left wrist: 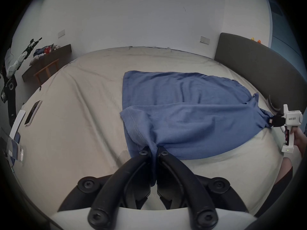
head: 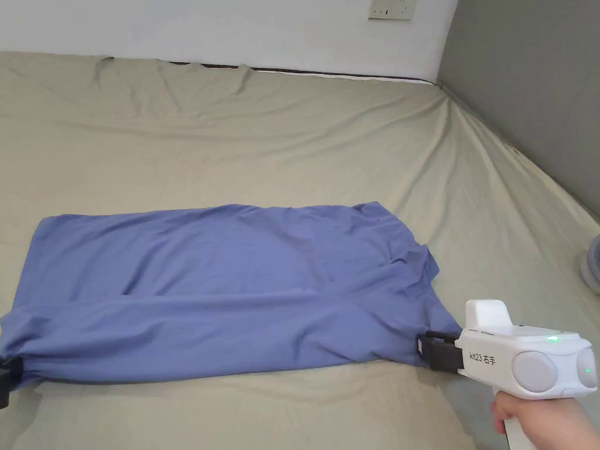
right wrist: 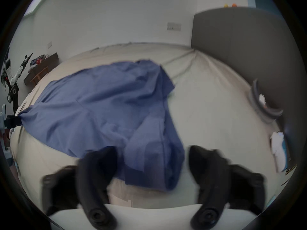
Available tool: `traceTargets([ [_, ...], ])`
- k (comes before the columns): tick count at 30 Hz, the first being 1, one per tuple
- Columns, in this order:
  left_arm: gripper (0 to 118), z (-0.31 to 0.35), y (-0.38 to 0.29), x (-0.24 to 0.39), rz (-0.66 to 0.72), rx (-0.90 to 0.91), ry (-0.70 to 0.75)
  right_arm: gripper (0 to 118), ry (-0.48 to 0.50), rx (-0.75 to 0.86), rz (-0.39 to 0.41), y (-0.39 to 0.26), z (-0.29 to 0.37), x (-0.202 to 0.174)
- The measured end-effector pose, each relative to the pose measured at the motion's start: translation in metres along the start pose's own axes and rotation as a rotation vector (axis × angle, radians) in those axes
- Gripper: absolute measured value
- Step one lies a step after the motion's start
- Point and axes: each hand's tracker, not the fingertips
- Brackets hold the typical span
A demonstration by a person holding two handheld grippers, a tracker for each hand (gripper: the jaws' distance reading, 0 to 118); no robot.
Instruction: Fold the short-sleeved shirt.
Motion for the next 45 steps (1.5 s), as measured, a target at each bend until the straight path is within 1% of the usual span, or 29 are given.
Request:
traceTargets([
  [1, 2, 0.001, 0.000, -0.001, 0.006, -0.003, 0.001, 26, 0.017, 0.009, -0.020, -0.002, -0.002, 0.001],
  [2, 2, 0.000, 0.001, -0.003, 0.013, -0.005, 0.000, 17, -0.015, 0.109, -0.032, -0.002, 0.005, 0.001],
  [3, 2, 0.001, 0.002, -0.004, 0.020, -0.006, -0.002, 11, 0.024, 0.113, -0.056, -0.002, 0.010, -0.001],
  [4, 2, 0.004, 0.004, -0.003, 0.024, -0.007, -0.006, 11, 0.051, 0.088, -0.088, 0.000, 0.011, 0.001],
  [5, 2, 0.006, 0.006, -0.002, 0.022, -0.005, -0.007, 9, 0.026, 0.089, -0.071, 0.001, 0.014, 0.002],
  [7, 2, 0.010, 0.011, -0.003, 0.015, 0.001, -0.008, 8, 0.025, 0.123, -0.019, 0.003, 0.026, -0.004],
  [8, 2, 0.015, 0.014, -0.002, 0.020, 0.008, -0.013, 8, 0.024, 0.130, -0.005, 0.006, 0.032, -0.004],
  [13, 2, 0.049, 0.027, -0.006, 0.025, 0.073, -0.046, 8, 0.049, 0.203, 0.020, 0.019, 0.083, -0.004],
  [18, 2, 0.087, 0.028, -0.015, 0.051, 0.109, -0.063, 8, 0.052, 0.235, 0.036, 0.025, 0.135, -0.002],
  [22, 2, 0.115, 0.012, -0.019, 0.026, 0.069, -0.099, 8, 0.051, 0.218, 0.068, 0.005, 0.172, -0.002],
  [25, 2, 0.130, -0.013, -0.018, 0.017, 0.036, -0.105, 8, 0.066, 0.173, 0.096, -0.029, 0.190, -0.002],
  [28, 2, 0.133, -0.044, -0.015, -0.012, -0.021, -0.117, 8, 0.066, 0.108, 0.133, -0.065, 0.195, -0.006],
  [31, 2, 0.125, -0.070, -0.014, -0.014, -0.076, -0.125, 8, 0.050, 0.057, 0.144, -0.089, 0.188, -0.005],
  [33, 2, 0.114, -0.079, -0.013, -0.014, -0.116, -0.113, 8, 0.043, 0.031, 0.133, -0.096, 0.180, -0.002],
  [35, 2, 0.102, -0.082, -0.011, -0.041, -0.140, -0.098, 8, 0.023, 0.010, 0.157, -0.098, 0.173, -0.002],
  [38, 2, 0.090, -0.085, -0.011, -0.059, -0.168, -0.079, 8, 0.017, -0.022, 0.154, -0.103, 0.160, -0.001],
  [39, 2, 0.086, -0.087, -0.012, -0.064, -0.179, -0.074, 9, 0.018, -0.035, 0.155, -0.106, 0.151, 0.005],
  [40, 8, 0.082, -0.088, -0.012, -0.067, -0.191, -0.060, 16, 0.013, -0.044, 0.157, -0.109, 0.146, 0.006],
  [41, 24, 0.079, -0.089, -0.012, -0.071, -0.198, -0.054, 36, -0.003, -0.054, 0.168, -0.111, 0.143, 0.005],
  [42, 49, 0.077, -0.091, -0.014, -0.087, -0.213, -0.013, 61, -0.029, -0.060, 0.186, -0.115, 0.142, 0.004],
  [43, 82, 0.077, -0.090, -0.011, -0.126, -0.228, 0.058, 93, -0.077, -0.049, 0.197, -0.117, 0.142, 0.007],
  [44, 96, 0.078, -0.088, -0.010, -0.161, -0.234, 0.111, 104, -0.111, -0.039, 0.195, -0.117, 0.144, 0.008],
  [45, 99, 0.082, -0.084, -0.010, -0.179, -0.219, 0.152, 105, -0.120, -0.022, 0.176, -0.115, 0.148, 0.011],
])
